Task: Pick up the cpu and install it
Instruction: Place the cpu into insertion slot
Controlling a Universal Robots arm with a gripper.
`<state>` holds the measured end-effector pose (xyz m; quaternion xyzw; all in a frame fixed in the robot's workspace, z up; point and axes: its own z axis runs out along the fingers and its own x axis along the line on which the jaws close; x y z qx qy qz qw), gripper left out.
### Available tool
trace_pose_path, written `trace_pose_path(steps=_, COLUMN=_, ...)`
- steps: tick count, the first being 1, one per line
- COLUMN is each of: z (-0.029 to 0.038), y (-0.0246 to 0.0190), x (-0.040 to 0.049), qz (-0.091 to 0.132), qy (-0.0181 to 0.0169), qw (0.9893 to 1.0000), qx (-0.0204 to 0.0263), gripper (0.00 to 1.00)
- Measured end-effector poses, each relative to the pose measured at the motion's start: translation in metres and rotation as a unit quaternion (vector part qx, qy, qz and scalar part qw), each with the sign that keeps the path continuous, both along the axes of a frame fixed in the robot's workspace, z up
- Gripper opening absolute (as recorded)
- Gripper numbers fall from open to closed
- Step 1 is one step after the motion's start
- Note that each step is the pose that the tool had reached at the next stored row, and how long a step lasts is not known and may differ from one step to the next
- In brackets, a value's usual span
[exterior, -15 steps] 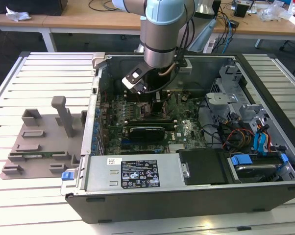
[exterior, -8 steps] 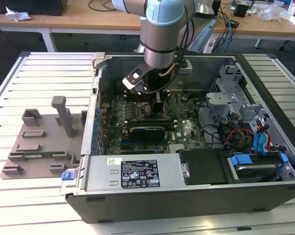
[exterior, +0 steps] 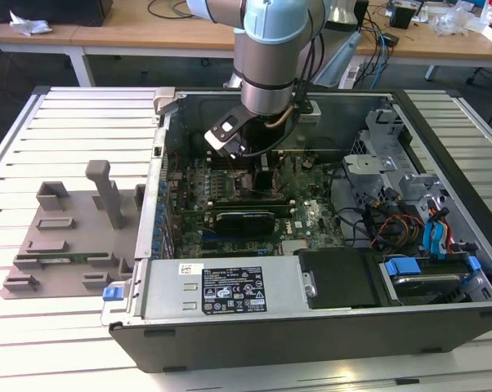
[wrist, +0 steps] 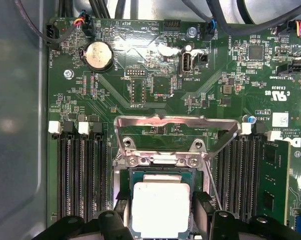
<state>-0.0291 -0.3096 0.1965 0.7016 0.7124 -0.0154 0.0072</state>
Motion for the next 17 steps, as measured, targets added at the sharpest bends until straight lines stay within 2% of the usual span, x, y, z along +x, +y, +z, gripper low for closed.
trace_pose_path(steps=2, z=-0.0001, y=-0.0016, x=0.0000, qz=0.000, qy=0.0000, qw=1.0000, qx=0.0001, gripper=0.62)
trace_pose_path(steps=7, z=0.0000, y=-0.0017, x=0.0000, qz=0.000, qy=0.0000, qw=1.0000, qx=0.0000, gripper=0.62)
trace_pose_path(steps=9, z=0.0020, y=-0.0014, x=0.0001, qz=0.000, qy=0.0000, qw=1.0000, qx=0.0000, gripper=0.62)
trace_pose_path(steps=10, z=0.0042, y=-0.0010, x=0.0001, qz=0.000, qy=0.0000, qw=1.0000, qx=0.0000, gripper=0.62)
trace_pose_path(steps=11, z=0.0080, y=0.0015, x=0.0001, qz=0.000, qy=0.0000, qw=1.0000, qx=0.0001, gripper=0.62)
trace_pose_path(steps=15, z=0.0110, y=0.0058, x=0.0001, qz=0.000, qy=0.0000, qw=1.0000, qx=0.0001, gripper=0.60)
trace_pose_path(steps=17, z=0.0126, y=0.0070, x=0.0001, qz=0.000, qy=0.0000, qw=1.0000, qx=0.0001, gripper=0.47)
